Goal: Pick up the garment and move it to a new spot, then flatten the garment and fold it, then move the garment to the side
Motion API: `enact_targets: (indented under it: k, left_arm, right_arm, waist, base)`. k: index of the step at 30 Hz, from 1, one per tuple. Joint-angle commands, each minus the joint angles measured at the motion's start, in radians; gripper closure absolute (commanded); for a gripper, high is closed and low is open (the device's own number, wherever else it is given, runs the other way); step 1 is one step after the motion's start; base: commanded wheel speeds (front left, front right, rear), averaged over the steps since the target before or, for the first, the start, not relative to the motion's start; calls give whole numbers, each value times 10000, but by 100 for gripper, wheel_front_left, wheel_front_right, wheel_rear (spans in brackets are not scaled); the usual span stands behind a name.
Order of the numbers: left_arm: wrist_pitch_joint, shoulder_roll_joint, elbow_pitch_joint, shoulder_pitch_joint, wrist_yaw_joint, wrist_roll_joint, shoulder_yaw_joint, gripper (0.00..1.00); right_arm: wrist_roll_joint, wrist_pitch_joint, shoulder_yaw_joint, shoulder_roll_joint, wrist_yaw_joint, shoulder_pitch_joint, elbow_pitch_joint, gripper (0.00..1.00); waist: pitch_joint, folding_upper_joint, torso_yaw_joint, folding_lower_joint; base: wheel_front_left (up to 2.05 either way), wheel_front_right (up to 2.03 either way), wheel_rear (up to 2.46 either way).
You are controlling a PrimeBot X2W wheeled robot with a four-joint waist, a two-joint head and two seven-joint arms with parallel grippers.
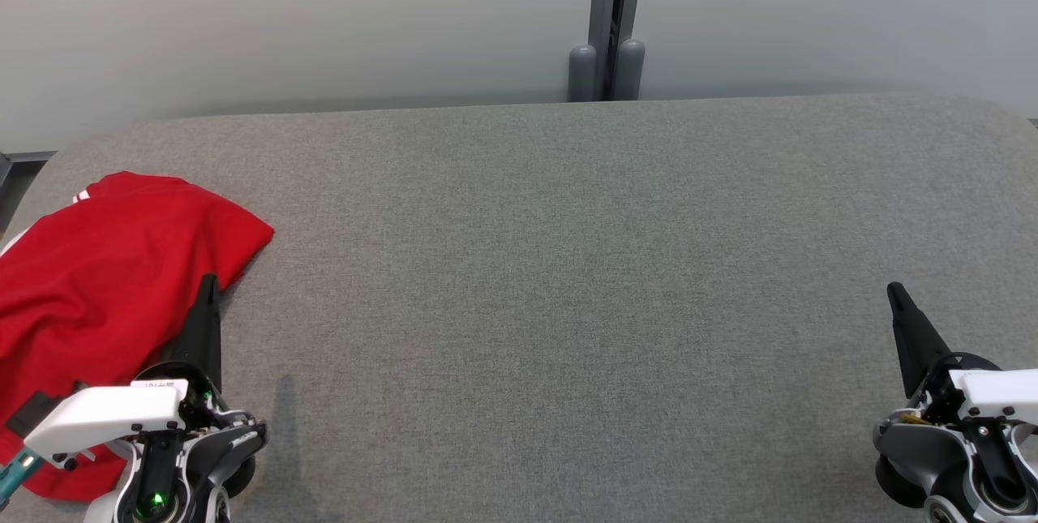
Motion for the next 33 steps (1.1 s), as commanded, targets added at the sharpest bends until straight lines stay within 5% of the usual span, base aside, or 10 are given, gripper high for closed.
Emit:
enact_targets:
  k: [1, 18, 19, 33]
  left_arm:
    - [29, 52, -34, -68, 8, -33, 26, 100]
    - [29, 52, -35, -68, 8, -33, 26, 100]
    - [0, 0, 0, 0, 2, 0, 0, 0]
    - [-512, -92, 491, 461, -130, 553, -405, 0]
  right_arm:
    - [88, -30, 16, -92, 4, -36, -38, 100]
    - [79, -41, 23, -100, 4, -37, -41, 100]
    - [25, -2, 8, -4, 0, -1, -4, 0]
    - [-1524, -24, -409, 705, -9, 592, 42, 0]
  waist:
    - [0, 0, 0, 0]
    - [0, 0, 0, 0]
    - [0, 0, 0, 0]
    - [-7, 8, 11, 0]
  base:
    - [0, 0, 0]
    - [0, 0, 0]
    - [0, 0, 0]
    - [0, 0, 0]
